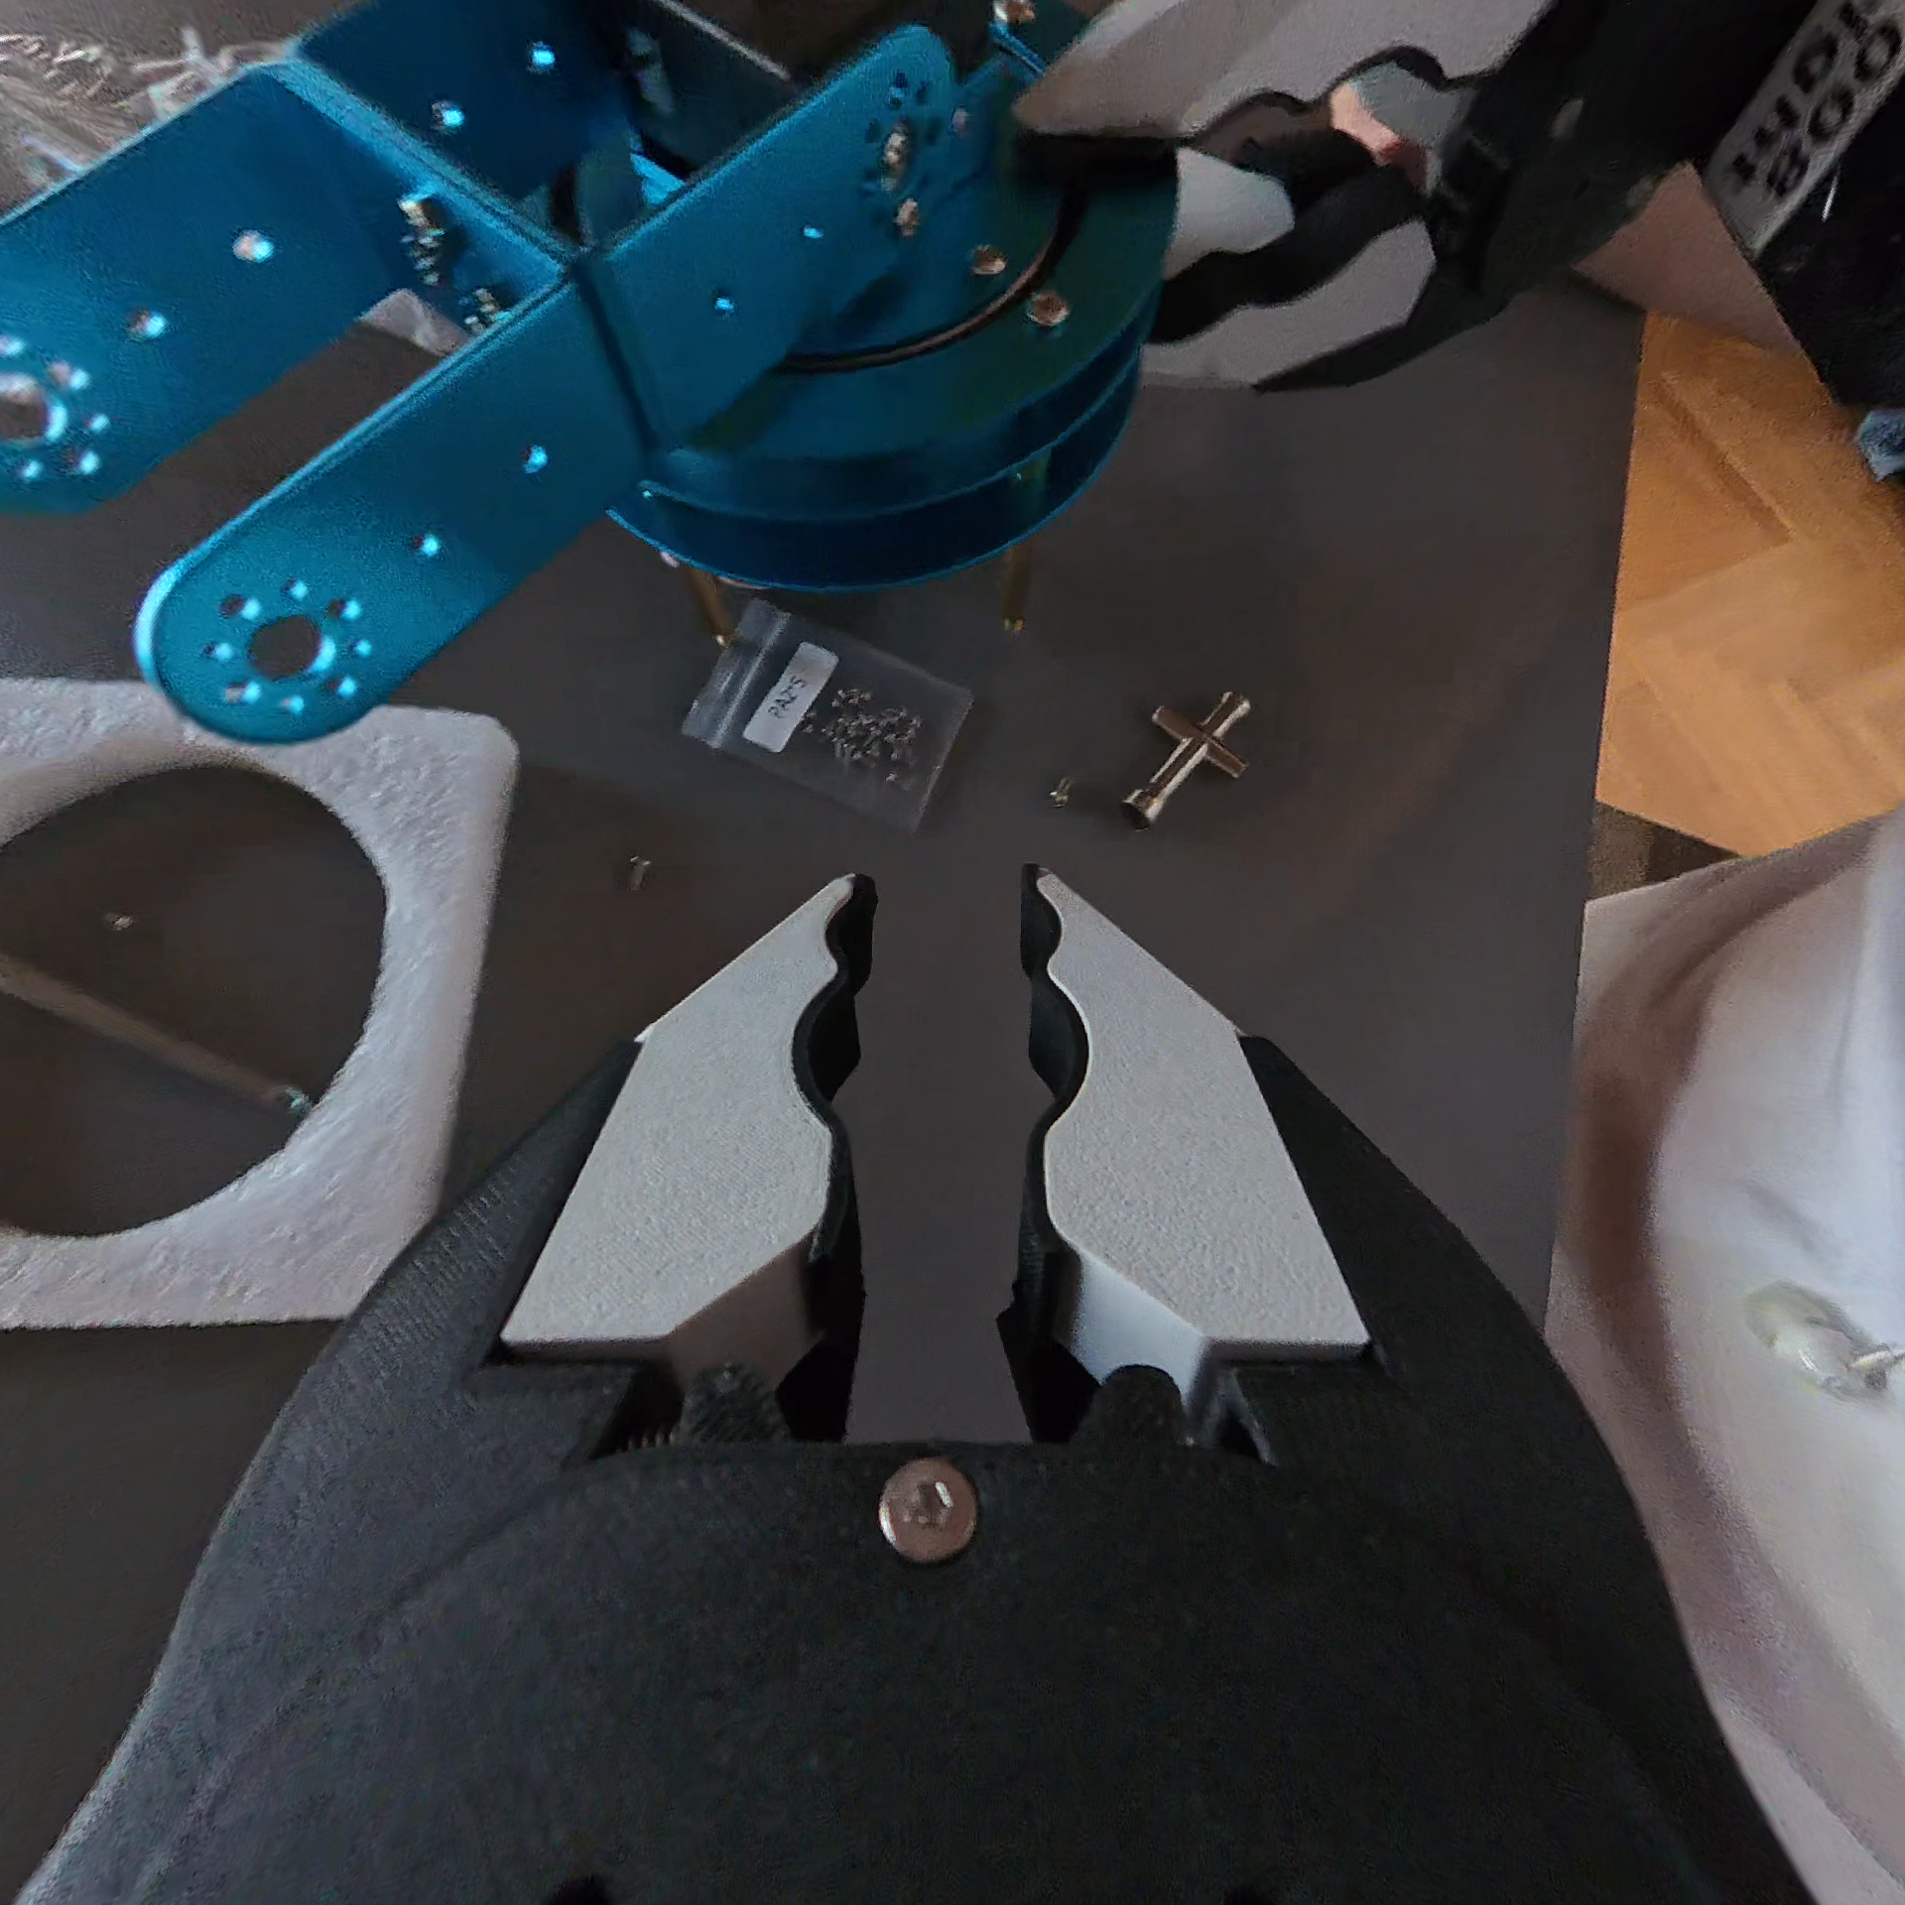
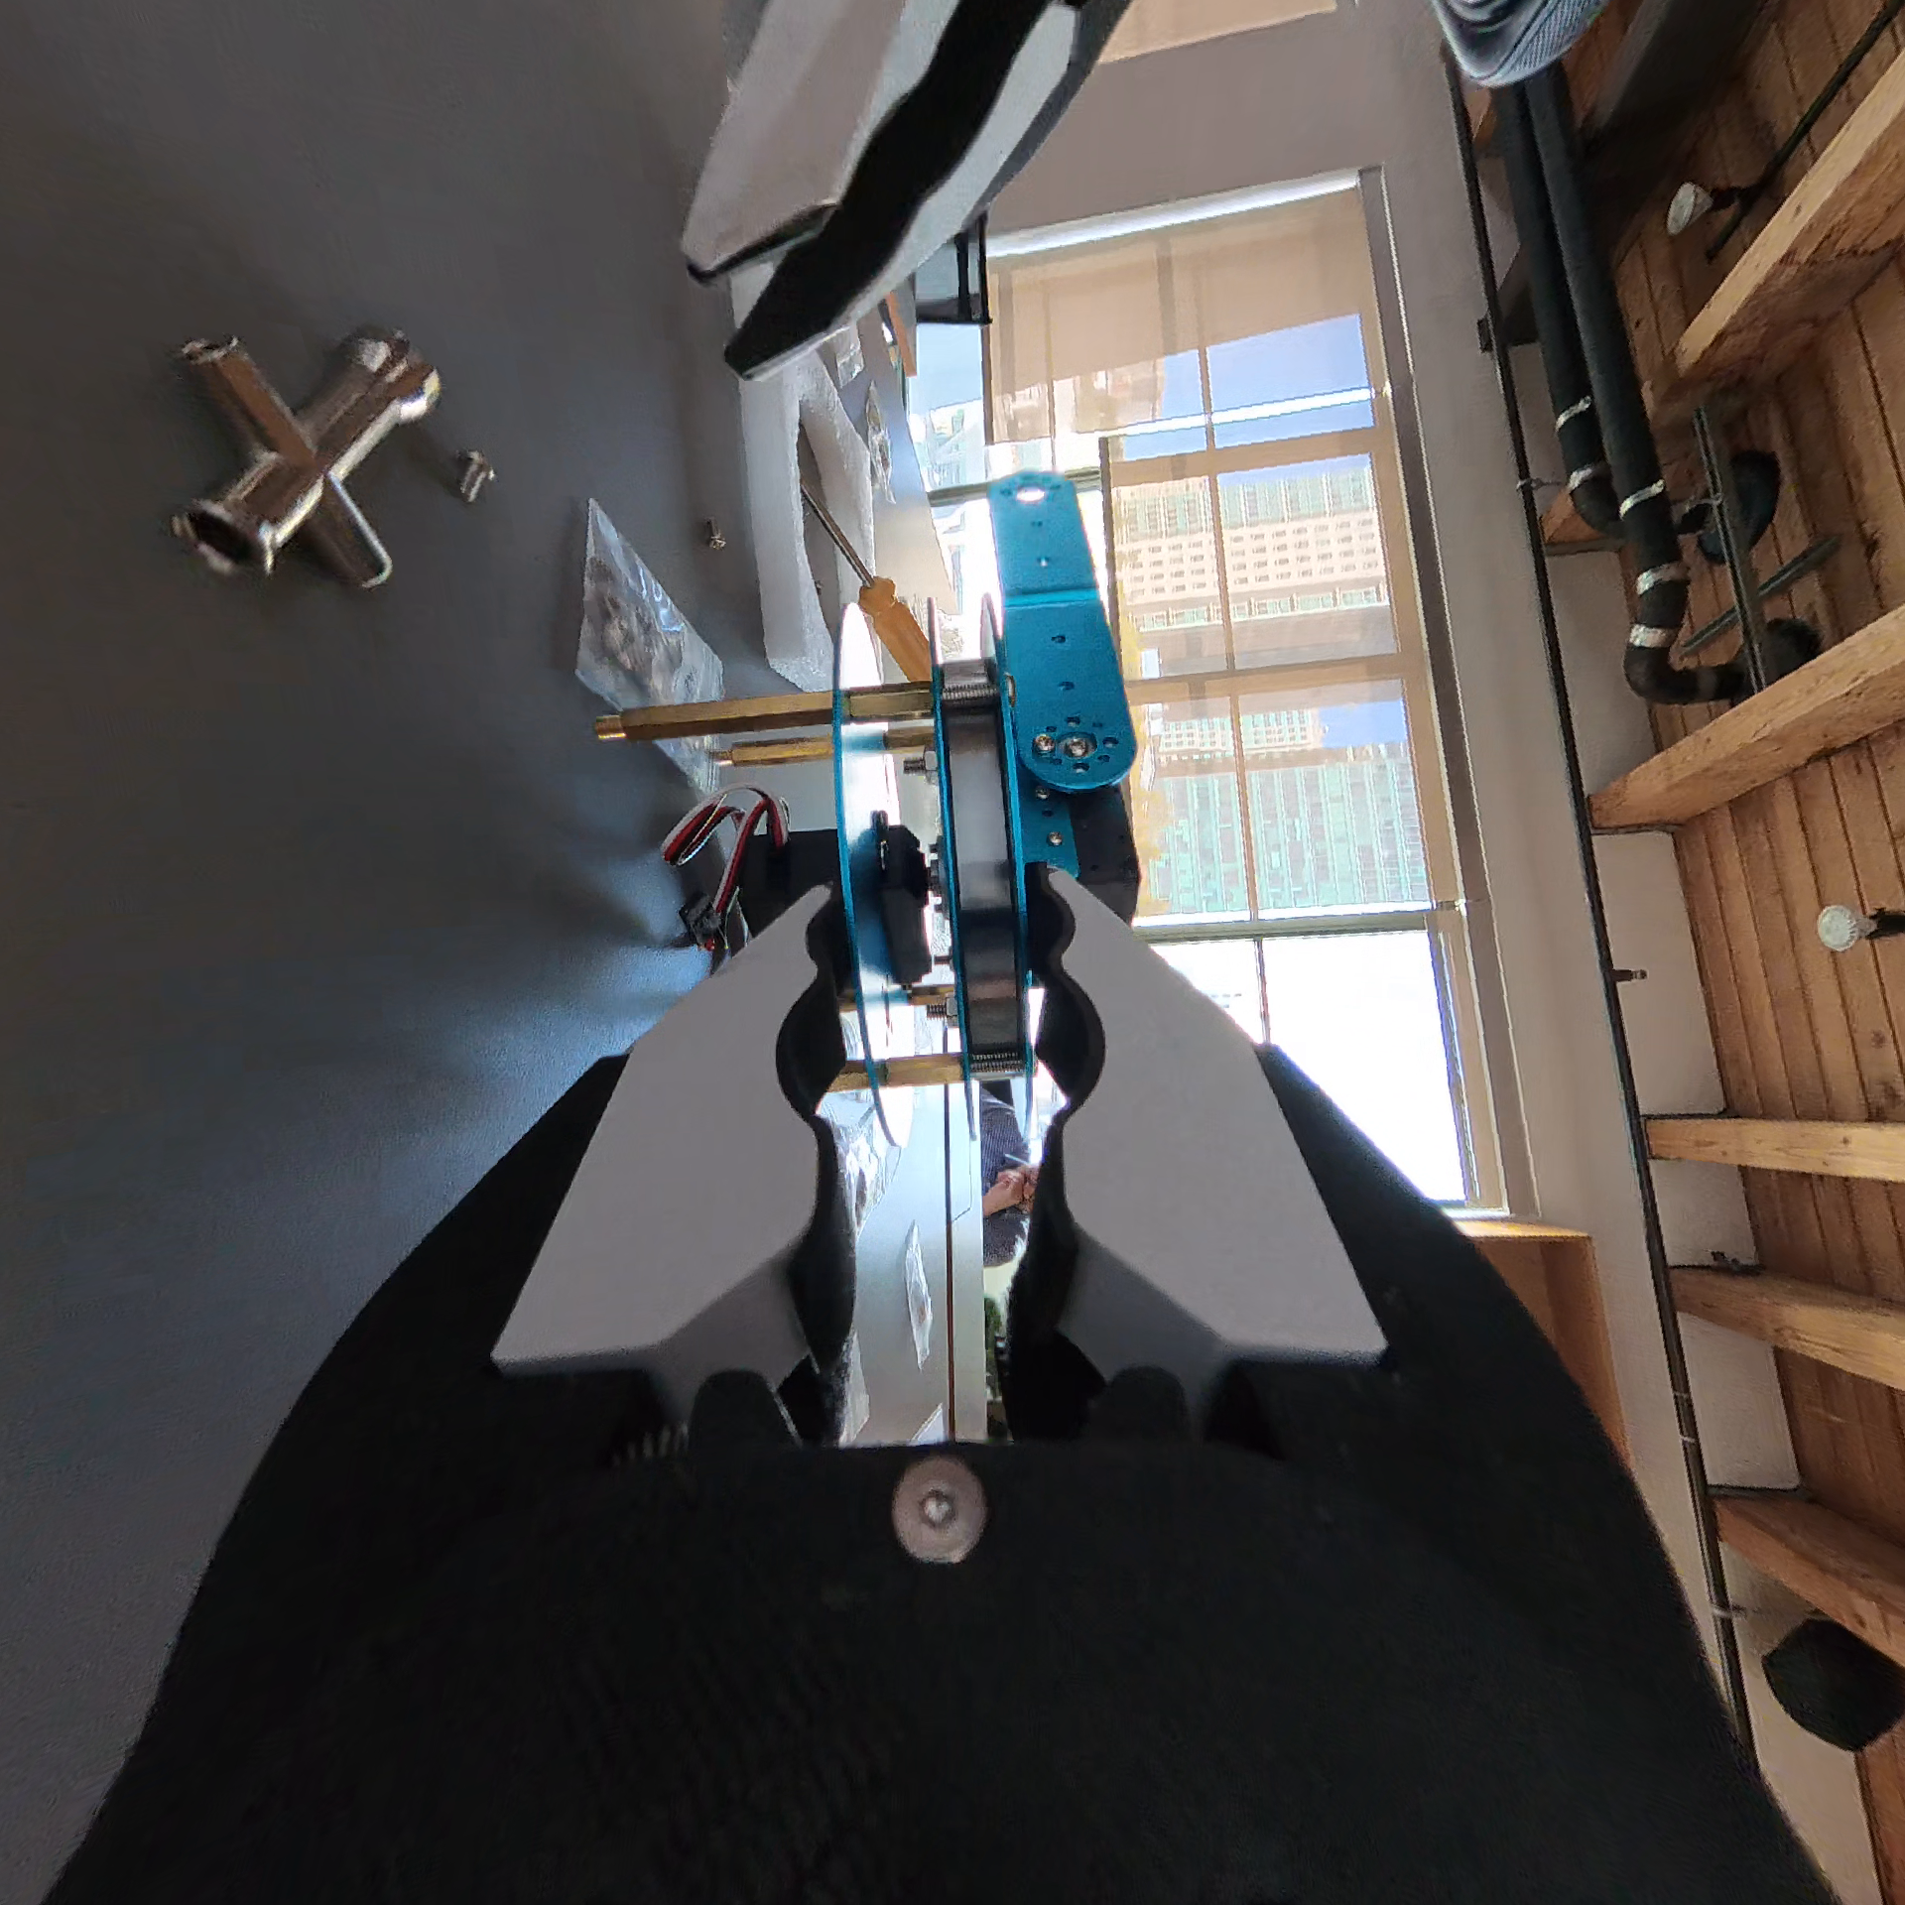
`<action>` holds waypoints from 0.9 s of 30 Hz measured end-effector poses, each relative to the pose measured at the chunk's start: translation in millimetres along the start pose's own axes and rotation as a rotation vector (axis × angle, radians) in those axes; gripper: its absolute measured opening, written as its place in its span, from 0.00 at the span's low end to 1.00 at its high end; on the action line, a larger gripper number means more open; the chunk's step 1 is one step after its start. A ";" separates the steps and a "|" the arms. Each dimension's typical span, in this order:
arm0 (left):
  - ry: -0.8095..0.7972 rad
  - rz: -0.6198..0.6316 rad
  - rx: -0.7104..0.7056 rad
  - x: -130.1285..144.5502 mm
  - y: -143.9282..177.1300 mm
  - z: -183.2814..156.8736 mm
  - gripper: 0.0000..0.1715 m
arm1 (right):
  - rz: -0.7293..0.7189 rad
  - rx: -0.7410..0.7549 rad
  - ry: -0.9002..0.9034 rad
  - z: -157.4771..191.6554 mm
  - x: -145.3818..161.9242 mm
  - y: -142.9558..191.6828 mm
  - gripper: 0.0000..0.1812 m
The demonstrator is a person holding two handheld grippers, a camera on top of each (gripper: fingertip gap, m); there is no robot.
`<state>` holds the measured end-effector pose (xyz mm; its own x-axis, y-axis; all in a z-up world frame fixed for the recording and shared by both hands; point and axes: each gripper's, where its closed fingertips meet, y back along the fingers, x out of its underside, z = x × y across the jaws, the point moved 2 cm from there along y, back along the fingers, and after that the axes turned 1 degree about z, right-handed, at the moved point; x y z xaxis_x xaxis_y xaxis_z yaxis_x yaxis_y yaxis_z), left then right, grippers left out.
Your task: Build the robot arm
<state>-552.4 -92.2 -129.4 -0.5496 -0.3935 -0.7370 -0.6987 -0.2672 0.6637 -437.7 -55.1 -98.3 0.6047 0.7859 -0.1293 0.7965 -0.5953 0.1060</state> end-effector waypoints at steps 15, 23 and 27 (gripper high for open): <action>0.277 -0.080 -0.317 62.4 111.8 80.0 0.28 | -0.036 -0.065 -0.047 12.3 13.2 15.8 0.20; 0.018 0.130 -0.229 83.8 159.8 206.0 0.18 | 0.166 -0.145 -0.200 0.8 11.9 37.3 0.25; -0.033 0.138 -0.141 105.2 143.6 226.9 0.15 | 0.275 -0.002 -0.369 -36.9 -2.1 52.6 0.17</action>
<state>-814.4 27.6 -140.7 -0.6519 -0.4063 -0.6403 -0.5459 -0.3346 0.7681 -397.4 -81.9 -56.1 0.7556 0.4870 -0.4381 0.6066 -0.7725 0.1875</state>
